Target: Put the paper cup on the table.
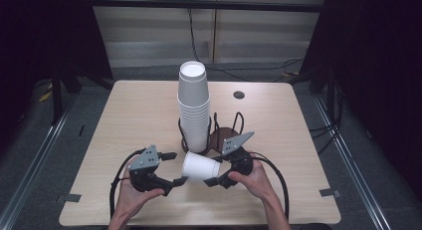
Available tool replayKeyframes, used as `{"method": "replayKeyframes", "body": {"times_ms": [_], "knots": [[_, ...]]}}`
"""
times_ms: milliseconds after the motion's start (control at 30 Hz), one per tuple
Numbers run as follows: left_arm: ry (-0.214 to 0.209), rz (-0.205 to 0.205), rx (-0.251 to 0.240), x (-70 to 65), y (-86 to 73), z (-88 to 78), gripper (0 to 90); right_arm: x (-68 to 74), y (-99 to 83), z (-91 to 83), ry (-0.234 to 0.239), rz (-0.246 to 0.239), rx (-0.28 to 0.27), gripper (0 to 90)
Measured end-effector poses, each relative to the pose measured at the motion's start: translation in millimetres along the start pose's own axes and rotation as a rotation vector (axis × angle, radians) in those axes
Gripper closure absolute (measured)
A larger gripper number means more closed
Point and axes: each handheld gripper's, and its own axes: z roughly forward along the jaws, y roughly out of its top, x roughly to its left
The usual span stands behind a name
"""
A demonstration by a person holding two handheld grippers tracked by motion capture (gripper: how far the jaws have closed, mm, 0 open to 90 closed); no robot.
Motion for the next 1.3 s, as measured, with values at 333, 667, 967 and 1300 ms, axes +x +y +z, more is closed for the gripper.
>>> {"method": "replayKeyframes", "body": {"times_ms": [333, 667, 967, 1300], "knots": [[-0.039, -0.013, -0.028, 2.4, -3.9, 1.9, 15.8, 2.9, -0.1, 1.4, 0.02, -0.038, -0.078, 23.2], [-0.048, -0.025, -0.063, 7.0, -8.1, 5.2, 7.5, 5.7, 0.9, 1.7, 0.033, -0.06, -0.098, 23.3], [-0.096, -0.049, -0.075, 9.4, -6.9, 11.8, 0.3, 8.0, 3.1, 0.8, 0.043, -0.082, -0.106, 23.4], [-0.167, -0.071, -0.082, 12.7, -7.8, 19.4, 2.6, 9.3, 5.3, 3.9, 0.045, -0.091, -0.109, 23.4]]}}
